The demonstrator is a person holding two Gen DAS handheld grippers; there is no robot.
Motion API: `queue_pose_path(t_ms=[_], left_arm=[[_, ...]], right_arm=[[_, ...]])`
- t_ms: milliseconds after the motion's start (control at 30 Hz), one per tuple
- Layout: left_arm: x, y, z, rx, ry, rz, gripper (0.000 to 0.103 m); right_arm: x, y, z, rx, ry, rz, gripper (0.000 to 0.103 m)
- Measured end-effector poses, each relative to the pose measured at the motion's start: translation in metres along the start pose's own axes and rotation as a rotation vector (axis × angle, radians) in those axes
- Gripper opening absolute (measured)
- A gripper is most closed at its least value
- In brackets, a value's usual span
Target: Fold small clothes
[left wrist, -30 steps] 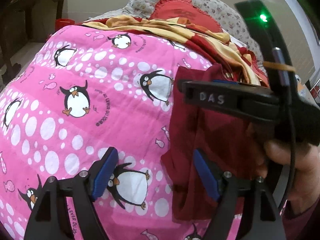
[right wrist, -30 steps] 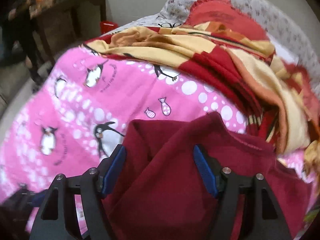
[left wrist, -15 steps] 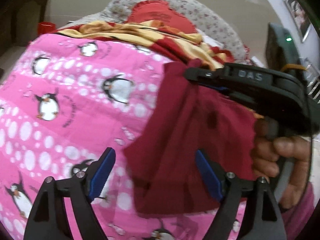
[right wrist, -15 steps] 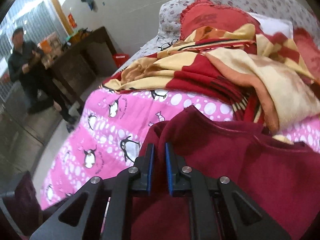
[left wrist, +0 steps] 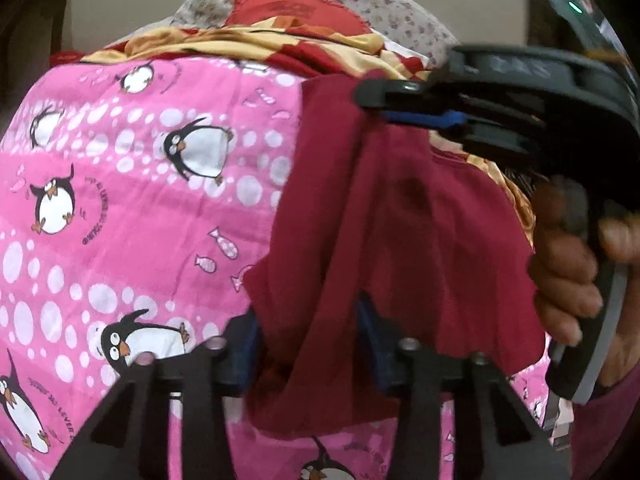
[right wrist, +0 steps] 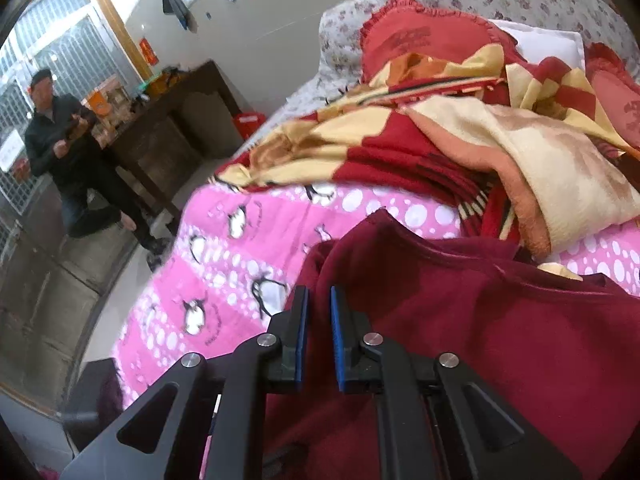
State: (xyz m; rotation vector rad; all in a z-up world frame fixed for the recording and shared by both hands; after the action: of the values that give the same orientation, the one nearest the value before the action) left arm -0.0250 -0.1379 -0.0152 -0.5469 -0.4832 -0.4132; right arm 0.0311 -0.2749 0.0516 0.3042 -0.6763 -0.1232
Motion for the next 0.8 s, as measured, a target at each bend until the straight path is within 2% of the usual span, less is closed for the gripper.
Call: queue_pose_path(t_ms=[33,67,133,233,300,333,400,433,467,567,667,800], left_arm=[[0.000,-0.002,0.002,0.001,-0.004,-0.003,0.037],[0.000,-0.003,0.003,0.000,-0.008,-0.006,0.036],[0.000,-0.006,0.004,-0.001,-0.014,-0.011,0.036],[-0.001,-0.007,0.004,0.002,-0.016,-0.013,0.035],[-0.001,-0.009,0.003,0.007,-0.014,-0.013,0.035],[-0.002,-0.008,0.004,0.011,-0.014,-0.014,0.036],[-0.003,-0.007,0.004,0.029,-0.009,-0.013,0.038],[-0.007,-0.007,0.008,0.030,-0.009,-0.012,0.039],[-0.008,-0.008,0.009,0.028,-0.006,-0.009,0.039],[-0.008,-0.022,0.024,0.011,-0.012,-0.036,0.038],[0.000,-0.060,0.047,-0.061,-0.043,-0.117,0.033],[0.004,-0.134,0.064,-0.171,-0.063,-0.268,0.031]], right_arm=[[0.000,0.002,-0.002,-0.009,0.010,0.001,0.020],[0.001,0.004,-0.004,-0.015,0.018,0.003,0.038],[0.003,0.009,-0.009,-0.022,0.017,-0.002,0.056],[0.005,0.017,-0.022,-0.044,0.034,0.012,0.058],[0.002,0.022,-0.039,-0.091,0.079,0.055,0.058],[-0.002,0.023,-0.049,-0.158,0.106,0.099,0.058],[-0.007,0.019,-0.055,-0.227,0.117,0.130,0.043],[-0.009,0.015,-0.049,-0.214,0.089,0.118,0.033],[-0.009,0.012,-0.042,-0.187,0.074,0.100,0.018],[-0.008,-0.002,-0.011,-0.077,0.023,0.026,0.012],[-0.005,-0.018,0.037,-0.013,-0.047,-0.003,0.011],[-0.002,-0.049,0.102,-0.028,-0.125,0.003,0.010]])
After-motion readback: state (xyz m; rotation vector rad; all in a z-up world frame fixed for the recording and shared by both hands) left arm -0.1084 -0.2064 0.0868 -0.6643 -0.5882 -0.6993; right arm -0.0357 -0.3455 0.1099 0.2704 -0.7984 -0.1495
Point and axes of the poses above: each gripper's, at about its wrist camera, not at the fingertips, and z roughly against the way its jaws point, y to its left, x to its top, the point moved 5 cm from there along -z, roughly the way its jaws point
